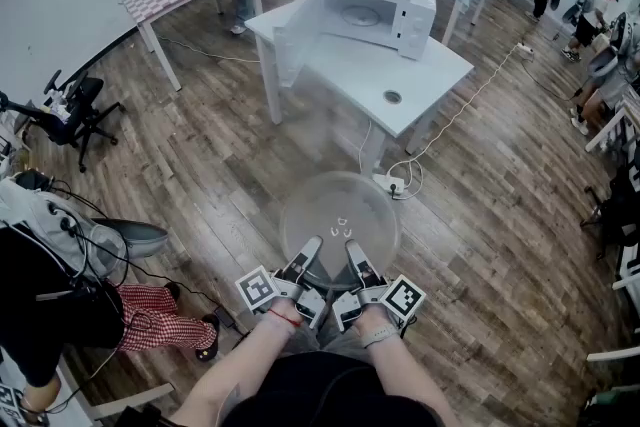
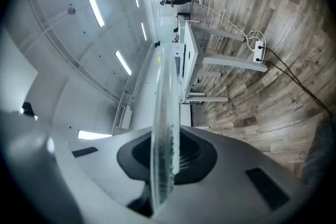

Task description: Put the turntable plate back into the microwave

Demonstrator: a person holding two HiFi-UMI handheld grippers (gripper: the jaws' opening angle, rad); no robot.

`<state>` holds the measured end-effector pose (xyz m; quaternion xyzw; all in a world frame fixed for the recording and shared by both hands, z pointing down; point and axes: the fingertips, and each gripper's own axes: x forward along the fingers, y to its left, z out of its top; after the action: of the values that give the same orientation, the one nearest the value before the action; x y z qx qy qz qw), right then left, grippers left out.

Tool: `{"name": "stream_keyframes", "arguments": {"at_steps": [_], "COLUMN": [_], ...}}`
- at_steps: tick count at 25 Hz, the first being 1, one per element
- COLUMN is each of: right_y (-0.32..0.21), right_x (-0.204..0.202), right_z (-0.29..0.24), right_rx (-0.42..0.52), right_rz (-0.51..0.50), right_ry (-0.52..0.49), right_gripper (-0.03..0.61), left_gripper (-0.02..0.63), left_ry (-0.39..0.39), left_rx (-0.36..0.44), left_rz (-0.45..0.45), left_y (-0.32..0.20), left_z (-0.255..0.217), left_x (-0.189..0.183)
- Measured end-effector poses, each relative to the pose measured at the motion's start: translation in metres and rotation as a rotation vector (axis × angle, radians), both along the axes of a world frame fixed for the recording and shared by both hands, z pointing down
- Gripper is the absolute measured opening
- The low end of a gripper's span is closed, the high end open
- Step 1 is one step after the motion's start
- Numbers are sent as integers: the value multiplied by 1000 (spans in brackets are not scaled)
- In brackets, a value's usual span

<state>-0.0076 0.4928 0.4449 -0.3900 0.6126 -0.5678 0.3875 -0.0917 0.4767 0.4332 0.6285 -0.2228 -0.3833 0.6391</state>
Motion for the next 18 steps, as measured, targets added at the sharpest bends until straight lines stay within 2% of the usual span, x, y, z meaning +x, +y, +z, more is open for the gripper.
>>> {"name": "stream_keyframes", "arguments": {"at_steps": [11, 18], "right_y": [8, 2], "right_x": [19, 24], "right_z": [2, 0], "right_rx": [-8, 2], "right_rz": [-1, -27], "right_ry": [9, 27], "right_gripper": [41, 41], "left_gripper": [35, 35], "left_ry": [-7, -8], "left_rx": [-5, 12], "left_rz": [0, -30], "left_y": [8, 4], "left_z": [4, 4], "left_x": [18, 21]}}
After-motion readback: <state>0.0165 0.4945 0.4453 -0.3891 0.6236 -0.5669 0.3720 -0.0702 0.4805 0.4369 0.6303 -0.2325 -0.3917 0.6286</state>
